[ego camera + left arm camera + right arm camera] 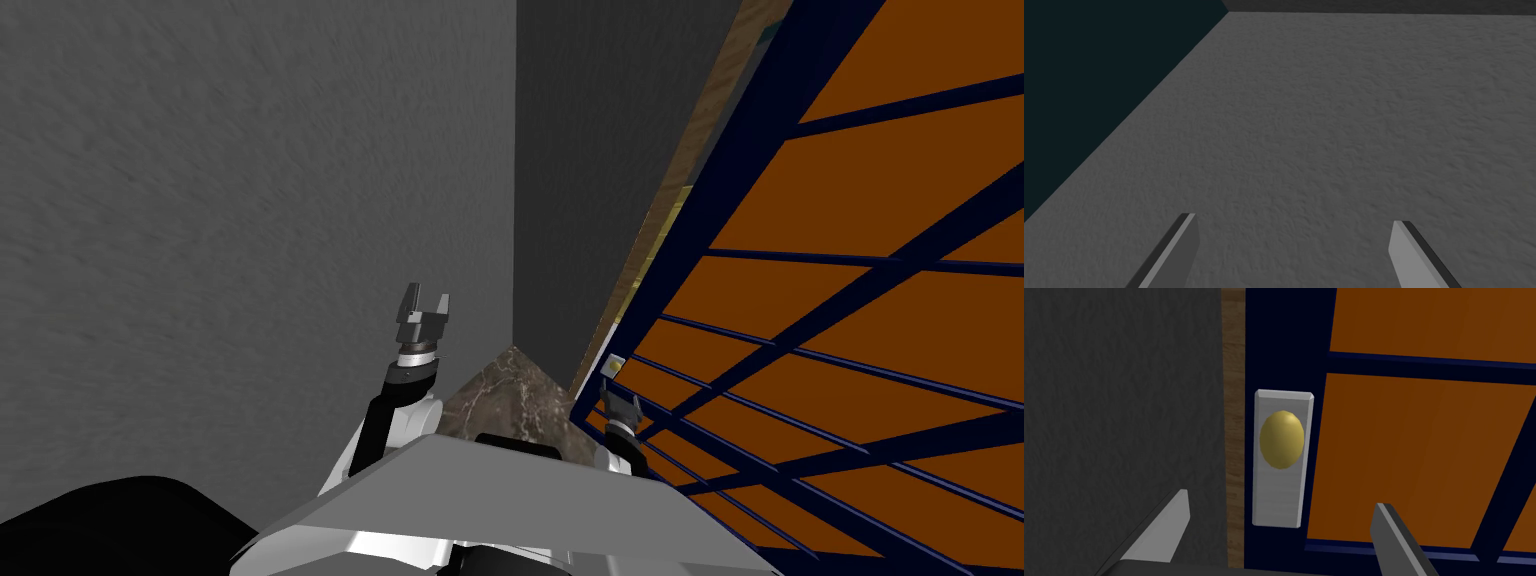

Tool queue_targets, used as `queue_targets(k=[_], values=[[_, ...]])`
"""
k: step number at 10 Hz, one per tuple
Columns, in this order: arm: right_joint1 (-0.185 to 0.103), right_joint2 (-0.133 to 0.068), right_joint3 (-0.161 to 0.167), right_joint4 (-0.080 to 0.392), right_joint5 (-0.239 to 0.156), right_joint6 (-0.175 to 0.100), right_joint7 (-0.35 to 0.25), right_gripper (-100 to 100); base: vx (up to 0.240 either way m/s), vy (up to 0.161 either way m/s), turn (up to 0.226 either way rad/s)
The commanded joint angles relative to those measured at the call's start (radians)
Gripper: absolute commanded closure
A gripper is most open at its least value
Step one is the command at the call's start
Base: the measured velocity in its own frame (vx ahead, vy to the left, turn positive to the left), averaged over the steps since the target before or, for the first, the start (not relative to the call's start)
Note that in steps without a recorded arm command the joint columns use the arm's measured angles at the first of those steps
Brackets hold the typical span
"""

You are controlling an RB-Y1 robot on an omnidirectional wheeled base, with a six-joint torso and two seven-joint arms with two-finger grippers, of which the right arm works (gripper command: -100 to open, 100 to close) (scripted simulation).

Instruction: Pull the door open

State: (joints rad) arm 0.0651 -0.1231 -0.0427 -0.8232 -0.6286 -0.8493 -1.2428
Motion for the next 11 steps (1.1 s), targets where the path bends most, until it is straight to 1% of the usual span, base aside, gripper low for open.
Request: queue_targets(k=[1,2,5,6,7,8,9,10,11], values=[[-0.008,-0.015,0.002,0.032,-0.001,-0.014,-0.027,-100,0.142,-0.005,0.021],[0.000,-0.034,0.002,0.038,-0.003,-0.018,-0.049,-100,0.155,-0.028,0.036],[0.013,-0.068,0.001,0.049,-0.008,-0.023,-0.087,-100,0.126,-0.002,0.031],[0.022,-0.090,0.001,0.056,-0.011,-0.027,-0.112,-100,0.108,0.002,0.052],[0.027,-0.100,0.001,0.059,-0.012,-0.028,-0.124,-100,0.132,0.004,0.041],[0.034,-0.120,0.001,0.065,-0.015,-0.032,-0.146,-100,0.153,-0.010,0.041],[0.041,-0.135,0.001,0.070,-0.017,-0.034,-0.164,-100,0.159,0.004,0.055],[0.038,-0.128,0.003,0.072,-0.014,-0.036,-0.155,-100,0.069,0.004,0.010],[0.038,-0.128,0.003,0.072,-0.014,-0.036,-0.155,100,-0.010,-0.002,-0.008]])
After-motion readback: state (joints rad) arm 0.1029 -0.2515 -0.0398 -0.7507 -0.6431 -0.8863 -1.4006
